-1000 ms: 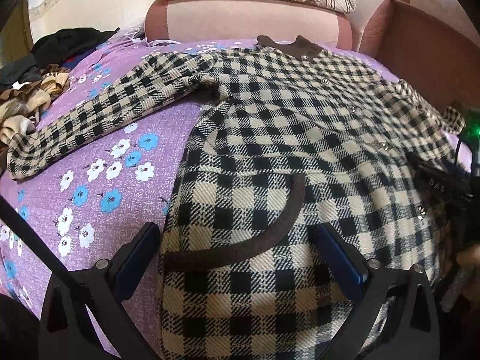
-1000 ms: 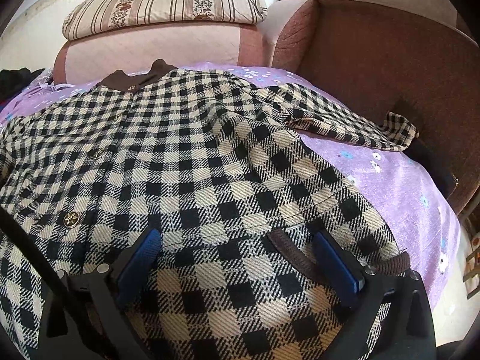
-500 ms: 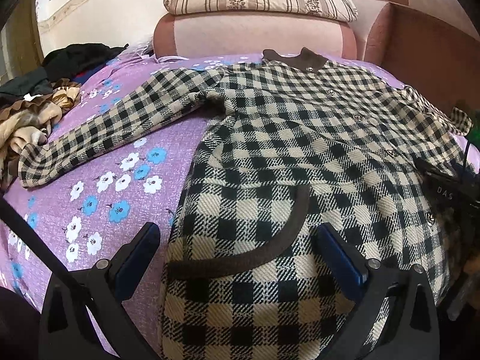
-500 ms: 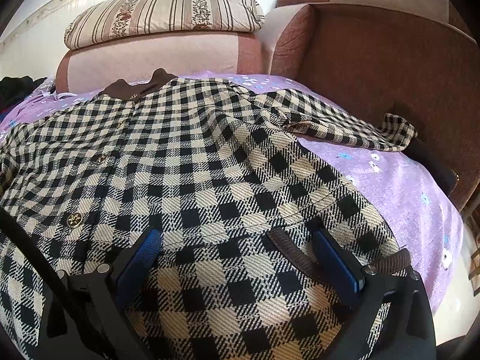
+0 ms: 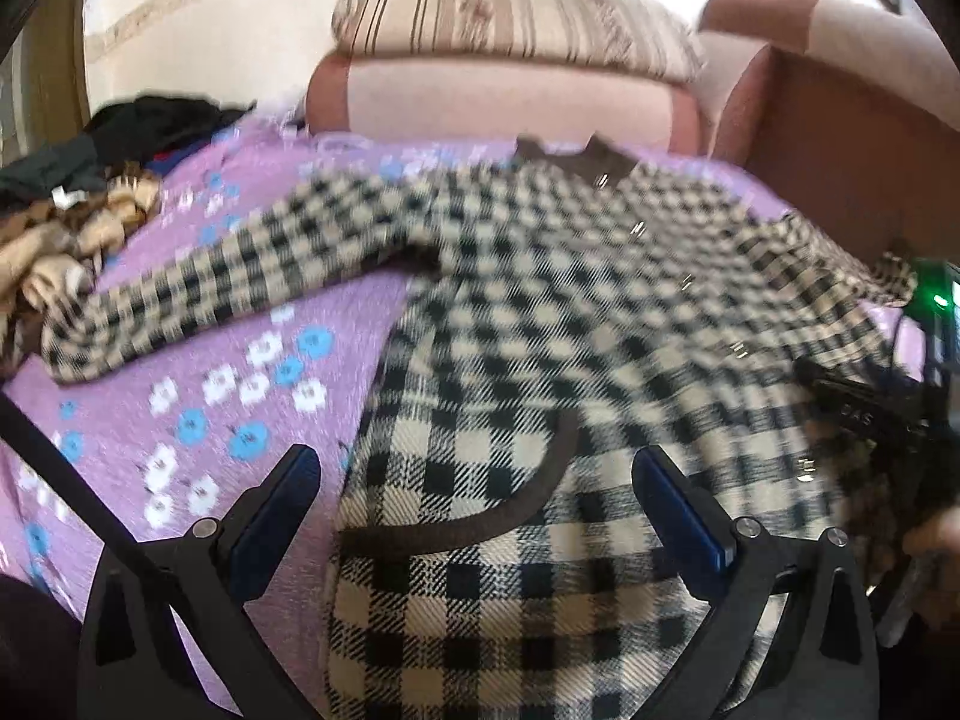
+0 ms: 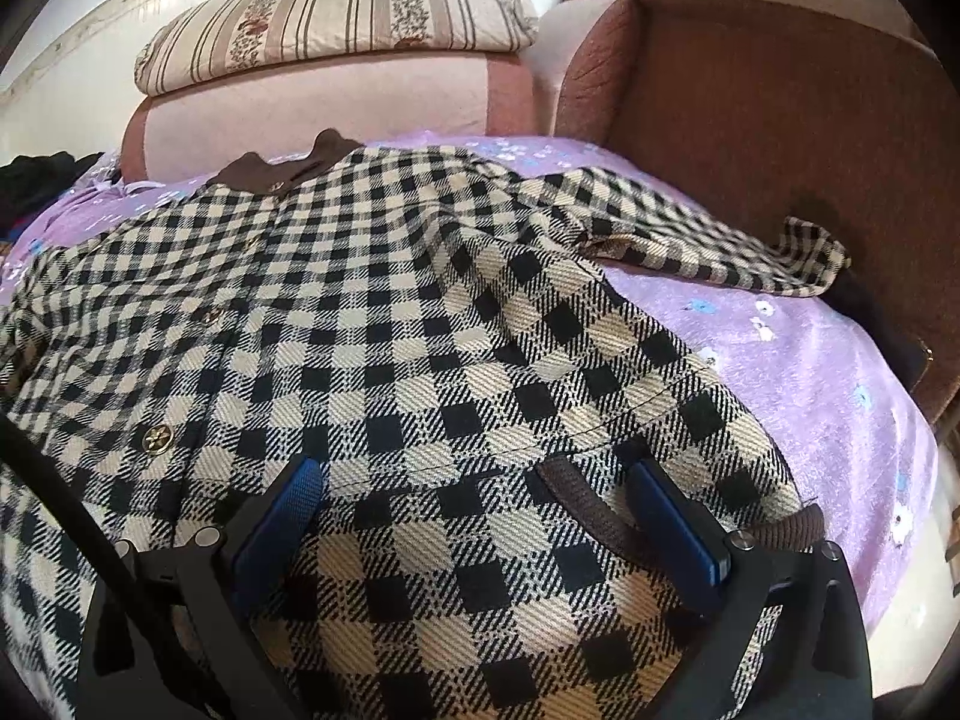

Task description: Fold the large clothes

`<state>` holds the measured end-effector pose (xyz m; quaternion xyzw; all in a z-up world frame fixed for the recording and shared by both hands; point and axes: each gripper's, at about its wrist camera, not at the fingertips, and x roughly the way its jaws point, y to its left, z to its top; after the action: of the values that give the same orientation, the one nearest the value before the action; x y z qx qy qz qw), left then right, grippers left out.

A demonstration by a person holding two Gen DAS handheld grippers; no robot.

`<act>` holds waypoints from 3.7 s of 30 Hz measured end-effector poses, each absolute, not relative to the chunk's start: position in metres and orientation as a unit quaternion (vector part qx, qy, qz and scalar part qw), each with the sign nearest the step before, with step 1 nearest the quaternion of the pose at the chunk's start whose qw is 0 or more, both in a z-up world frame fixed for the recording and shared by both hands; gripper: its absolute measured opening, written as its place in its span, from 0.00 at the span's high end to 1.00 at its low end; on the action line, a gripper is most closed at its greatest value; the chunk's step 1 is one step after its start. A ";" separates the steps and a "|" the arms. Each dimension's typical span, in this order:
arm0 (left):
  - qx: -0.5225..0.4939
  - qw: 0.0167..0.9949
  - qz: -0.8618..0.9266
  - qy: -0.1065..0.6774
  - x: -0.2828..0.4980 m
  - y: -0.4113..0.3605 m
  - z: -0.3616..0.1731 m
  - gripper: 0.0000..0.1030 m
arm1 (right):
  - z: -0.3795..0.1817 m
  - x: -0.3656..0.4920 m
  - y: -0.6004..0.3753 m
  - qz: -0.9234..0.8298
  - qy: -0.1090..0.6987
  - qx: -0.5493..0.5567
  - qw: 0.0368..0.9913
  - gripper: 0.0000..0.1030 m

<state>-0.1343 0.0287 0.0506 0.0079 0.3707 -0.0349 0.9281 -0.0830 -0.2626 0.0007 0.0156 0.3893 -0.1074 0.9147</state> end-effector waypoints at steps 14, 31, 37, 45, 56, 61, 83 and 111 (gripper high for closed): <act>0.005 0.921 -0.034 0.387 -0.130 0.034 0.044 0.00 | 0.048 -0.063 -0.481 -0.275 0.399 0.166 0.859 0.23; 0.042 0.896 -0.031 0.440 -0.120 0.012 0.028 0.00 | 0.007 0.012 -0.624 -0.323 0.368 0.284 0.825 0.71; 0.030 0.900 -0.030 0.434 -0.121 0.018 0.028 0.00 | 0.037 0.028 -0.594 -0.346 0.357 0.198 0.845 0.95; 0.023 0.905 -0.043 0.424 -0.129 0.022 0.029 0.00 | 0.109 0.059 -0.412 -0.162 0.313 0.063 0.934 0.95; -0.024 0.920 -0.041 0.388 -0.136 0.045 0.056 0.00 | 0.070 0.023 -0.152 0.260 0.424 -0.067 0.865 0.58; -0.037 0.922 -0.060 0.381 -0.119 0.042 0.074 0.00 | 0.088 0.011 -0.204 0.207 0.436 0.031 0.875 0.44; -0.174 0.833 -0.103 0.516 0.121 -0.017 0.048 0.89 | 0.076 -0.021 -0.373 -0.022 0.404 0.140 0.904 0.35; -0.083 0.881 0.000 0.465 0.099 0.062 0.027 0.70 | 0.034 0.021 -0.262 0.022 0.432 -0.136 0.891 0.22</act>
<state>0.0994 0.0624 0.0269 -0.0832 0.4654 0.0004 0.8812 0.0207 -0.2623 0.0338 -0.1355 0.4317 0.0215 0.8915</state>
